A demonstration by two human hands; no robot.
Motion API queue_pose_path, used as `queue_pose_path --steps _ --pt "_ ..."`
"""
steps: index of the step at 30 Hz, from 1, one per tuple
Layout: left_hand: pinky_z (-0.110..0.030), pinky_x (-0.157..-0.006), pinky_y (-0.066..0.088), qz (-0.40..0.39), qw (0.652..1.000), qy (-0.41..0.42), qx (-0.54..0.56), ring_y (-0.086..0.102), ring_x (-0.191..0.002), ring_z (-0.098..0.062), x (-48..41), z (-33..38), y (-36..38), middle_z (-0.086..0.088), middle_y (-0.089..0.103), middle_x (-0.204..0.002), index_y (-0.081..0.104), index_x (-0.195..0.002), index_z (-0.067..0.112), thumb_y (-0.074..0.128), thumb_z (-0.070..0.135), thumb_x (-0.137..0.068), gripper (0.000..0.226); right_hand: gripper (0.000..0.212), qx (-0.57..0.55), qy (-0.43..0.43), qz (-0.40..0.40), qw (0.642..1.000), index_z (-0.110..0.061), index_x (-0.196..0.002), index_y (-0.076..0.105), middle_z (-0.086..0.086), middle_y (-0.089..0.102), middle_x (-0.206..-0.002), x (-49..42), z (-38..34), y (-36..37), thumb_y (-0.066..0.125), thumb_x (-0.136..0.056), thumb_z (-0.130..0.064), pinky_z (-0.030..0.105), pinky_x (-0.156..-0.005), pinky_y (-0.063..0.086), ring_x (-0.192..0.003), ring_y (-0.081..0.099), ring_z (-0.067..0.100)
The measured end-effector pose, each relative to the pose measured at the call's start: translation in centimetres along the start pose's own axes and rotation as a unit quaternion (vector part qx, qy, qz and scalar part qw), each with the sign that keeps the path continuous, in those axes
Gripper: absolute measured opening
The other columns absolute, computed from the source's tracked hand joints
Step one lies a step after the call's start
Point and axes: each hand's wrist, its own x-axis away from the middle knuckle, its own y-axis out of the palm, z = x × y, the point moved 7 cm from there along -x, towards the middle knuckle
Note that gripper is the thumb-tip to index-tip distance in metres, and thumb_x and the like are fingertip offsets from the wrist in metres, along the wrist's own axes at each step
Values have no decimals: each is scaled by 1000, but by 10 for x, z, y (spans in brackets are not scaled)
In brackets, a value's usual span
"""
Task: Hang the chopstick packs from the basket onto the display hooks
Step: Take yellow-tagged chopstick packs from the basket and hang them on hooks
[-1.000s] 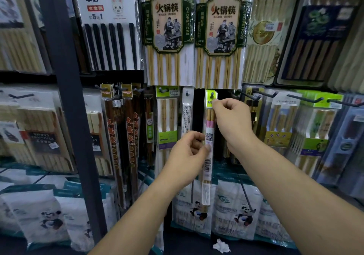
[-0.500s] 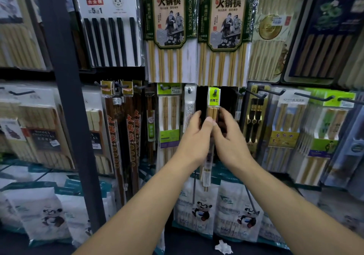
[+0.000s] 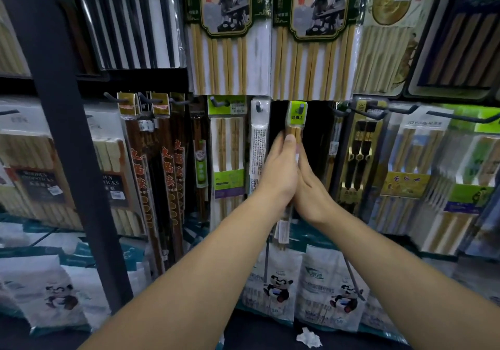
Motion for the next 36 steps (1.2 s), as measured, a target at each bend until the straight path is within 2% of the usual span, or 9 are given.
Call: queue_pose_path --steps 6,10,15,17,22,25,28,32,36 --pt "-26 -111 26 14 999 -40 -3 37 -147 -16 -16 -2 4 -1 41 -161 31 -161 23 35 42 -111 54 68 10 14 -5 1000 -23 -162 -6 -7 9 -168 -17 6 -8 26 -108 -48 2 -112 14 -143 12 -10" --pt "-21 -107 23 -16 999 -29 -15 32 -144 -6 2 -2 4 3 34 -165 21 -164 25 34 41 -111 56 76 4 18 -5 1000 -29 -163 0 -8 10 -169 -2 3 -9 25 -100 -63 31 -126 15 -152 13 2" --pt "-25 -118 31 -69 994 -21 -77 37 -146 -3 49 0 -5 16 42 -158 29 -160 30 47 40 -108 56 77 18 74 35 996 -30 -161 19 -7 31 -164 42 4 -13 33 -95 -66 43 -122 31 -149 30 8" --pt "-12 -107 35 -113 987 -27 -107 43 -135 13 74 -4 -11 33 48 -147 35 -153 39 50 38 -107 48 64 32 92 43 994 -31 -156 32 -8 43 -155 70 6 -14 39 -99 -58 36 -115 41 -139 42 4" --pt "-24 -112 34 -62 971 -40 -228 42 -137 6 130 -39 -69 22 43 -154 40 -155 34 56 42 -104 54 22 96 101 47 989 -43 -122 52 -25 55 -121 149 15 -1 53 -100 -43 7 -83 41 -110 50 -16" --pt "-42 -83 58 -45 963 -84 -254 70 -95 -13 165 -81 -105 8 73 -105 66 -110 45 55 48 -99 17 11 84 147 4 986 -43 -109 58 -24 59 -108 199 43 26 57 -99 -38 12 -79 46 -101 56 -9" --pt "-46 -76 57 6 958 -171 -232 70 -78 -19 195 -148 -143 0 73 -83 68 -82 34 56 35 -103 24 7 81 199 -51 975 -37 -96 65 -17 65 -92 248 82 65 63 -98 -30 15 -71 48 -87 61 -1" --pt "-43 -90 54 43 882 -269 -385 67 -96 -29 255 -260 -199 -5 68 -95 65 -98 16 62 23 -99 8 3 129 270 -204 932 -21 -96 69 -8 70 -91 319 157 145 68 -93 -20 20 -78 50 -82 65 5" --pt "-47 -103 46 63 811 -359 -458 52 -123 -36 327 -330 -246 -13 57 -128 55 -132 13 58 40 -99 44 23 159 346 -355 854 -17 -116 71 2 73 -111 391 227 210 64 -95 -25 30 -85 51 -102 68 23"
